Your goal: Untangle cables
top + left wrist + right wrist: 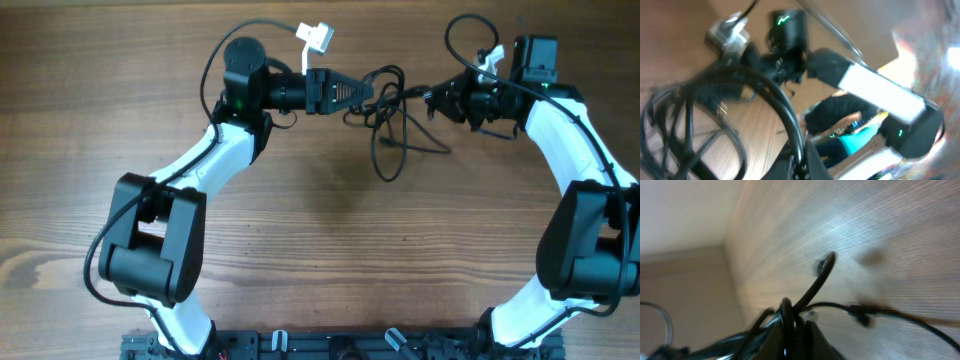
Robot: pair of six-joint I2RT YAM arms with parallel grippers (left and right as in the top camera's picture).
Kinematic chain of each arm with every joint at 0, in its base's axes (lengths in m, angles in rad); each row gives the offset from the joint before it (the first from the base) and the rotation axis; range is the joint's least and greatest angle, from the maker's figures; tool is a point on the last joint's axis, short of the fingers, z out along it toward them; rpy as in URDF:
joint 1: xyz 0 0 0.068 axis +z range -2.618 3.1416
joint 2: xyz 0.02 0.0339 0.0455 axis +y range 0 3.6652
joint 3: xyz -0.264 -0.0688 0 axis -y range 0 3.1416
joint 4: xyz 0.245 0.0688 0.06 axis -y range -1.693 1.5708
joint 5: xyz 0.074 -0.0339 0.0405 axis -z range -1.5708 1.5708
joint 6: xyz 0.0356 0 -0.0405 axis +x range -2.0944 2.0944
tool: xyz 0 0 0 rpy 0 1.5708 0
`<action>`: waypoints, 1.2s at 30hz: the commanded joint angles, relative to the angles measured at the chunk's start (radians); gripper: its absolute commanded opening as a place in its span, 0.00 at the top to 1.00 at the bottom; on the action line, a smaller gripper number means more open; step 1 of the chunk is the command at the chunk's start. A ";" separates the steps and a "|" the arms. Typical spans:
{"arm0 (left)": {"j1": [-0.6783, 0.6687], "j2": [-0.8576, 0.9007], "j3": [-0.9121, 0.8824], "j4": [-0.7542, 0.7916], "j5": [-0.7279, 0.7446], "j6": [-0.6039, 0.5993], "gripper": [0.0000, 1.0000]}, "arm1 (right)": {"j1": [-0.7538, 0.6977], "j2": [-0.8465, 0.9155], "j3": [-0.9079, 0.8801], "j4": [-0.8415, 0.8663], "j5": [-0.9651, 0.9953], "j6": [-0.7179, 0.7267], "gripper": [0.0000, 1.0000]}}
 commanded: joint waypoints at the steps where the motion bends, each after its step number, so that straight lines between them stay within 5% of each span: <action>1: 0.027 -0.034 0.012 0.198 0.081 -0.067 0.96 | -0.029 0.024 0.004 -0.060 0.273 -0.101 0.96; 9: 0.195 -0.033 0.012 0.161 0.059 -0.125 0.96 | -0.029 0.024 0.004 -0.169 0.275 -0.197 0.95; 16: 0.220 -0.033 0.012 -0.112 0.005 -0.010 0.96 | -0.015 0.024 0.004 -0.240 0.206 -0.290 0.95; 22: 0.195 -0.033 0.012 -0.445 -0.220 0.122 0.96 | 0.002 0.024 0.004 -0.246 0.116 -0.372 0.94; 29: 0.136 -0.033 0.012 -0.724 -0.484 0.269 0.96 | 0.018 0.024 0.004 -0.258 0.117 -0.397 0.50; 36: 0.082 -0.033 0.012 -0.888 -0.668 0.358 0.96 | 0.018 0.017 0.004 -0.257 0.120 -0.401 0.43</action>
